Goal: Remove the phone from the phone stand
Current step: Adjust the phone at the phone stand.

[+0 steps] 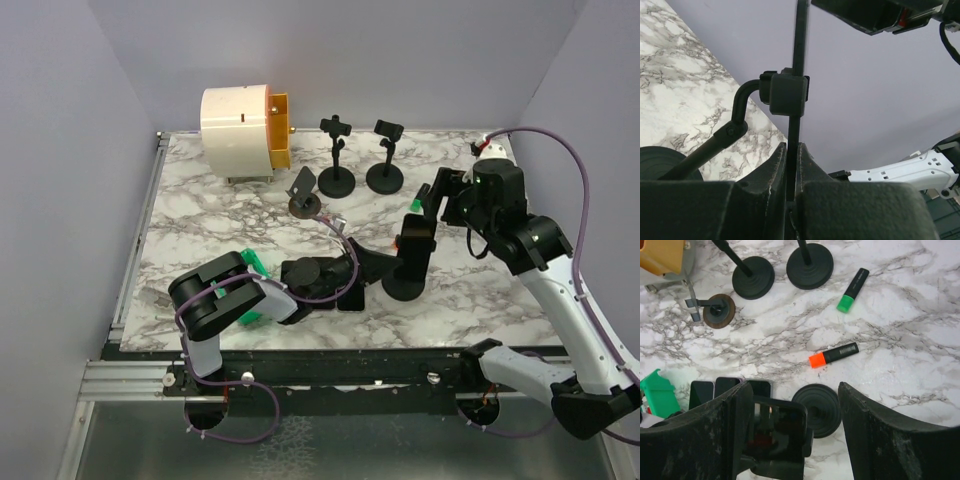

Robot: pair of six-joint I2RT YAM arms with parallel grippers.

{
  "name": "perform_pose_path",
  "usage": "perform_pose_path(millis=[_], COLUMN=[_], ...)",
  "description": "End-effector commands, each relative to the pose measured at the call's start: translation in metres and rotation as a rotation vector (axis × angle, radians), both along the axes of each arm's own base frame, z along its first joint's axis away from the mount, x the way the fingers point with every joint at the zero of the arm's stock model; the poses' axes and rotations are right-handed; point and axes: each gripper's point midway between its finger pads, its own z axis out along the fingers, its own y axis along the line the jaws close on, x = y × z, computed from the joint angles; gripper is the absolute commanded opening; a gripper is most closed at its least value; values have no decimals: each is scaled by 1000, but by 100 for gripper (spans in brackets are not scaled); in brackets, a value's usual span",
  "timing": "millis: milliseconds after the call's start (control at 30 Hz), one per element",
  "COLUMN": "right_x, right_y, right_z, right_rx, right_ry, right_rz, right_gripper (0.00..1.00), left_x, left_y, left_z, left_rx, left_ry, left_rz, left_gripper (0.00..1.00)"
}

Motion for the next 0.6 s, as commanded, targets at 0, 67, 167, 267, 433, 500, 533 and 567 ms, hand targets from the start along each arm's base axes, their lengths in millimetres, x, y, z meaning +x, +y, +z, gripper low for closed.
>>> perform_pose_path(millis=[0,67,167,267,433,500,533,567], right_x=[15,15,13,7,-4,-9,-12,-14], right_y=[6,10,9,6,0,-2,-4,-5], right_z=[27,24,23,28,43,47,48,48], right_rx=[10,17,14,19,30,37,42,45], right_ry=[-105,-105,-112,-133,-168,-181,-189,-194], right_rz=[-14,-1,2,5,5,4,2,0], right_gripper=[74,74,76,77,79,79,79,80], left_x=[0,0,-1,0,-2,-3,-4,-3], left_y=[5,6,7,9,17,21,24,26], left_z=[-36,-32,-28,-23,-11,-4,-3,1], left_rx=[97,94,101,108,108,108,112,114], left_ry=[48,39,26,16,-5,-19,-26,-34], left_rz=[27,27,31,41,56,62,66,73], left_gripper=[14,21,33,42,55,58,59,60])
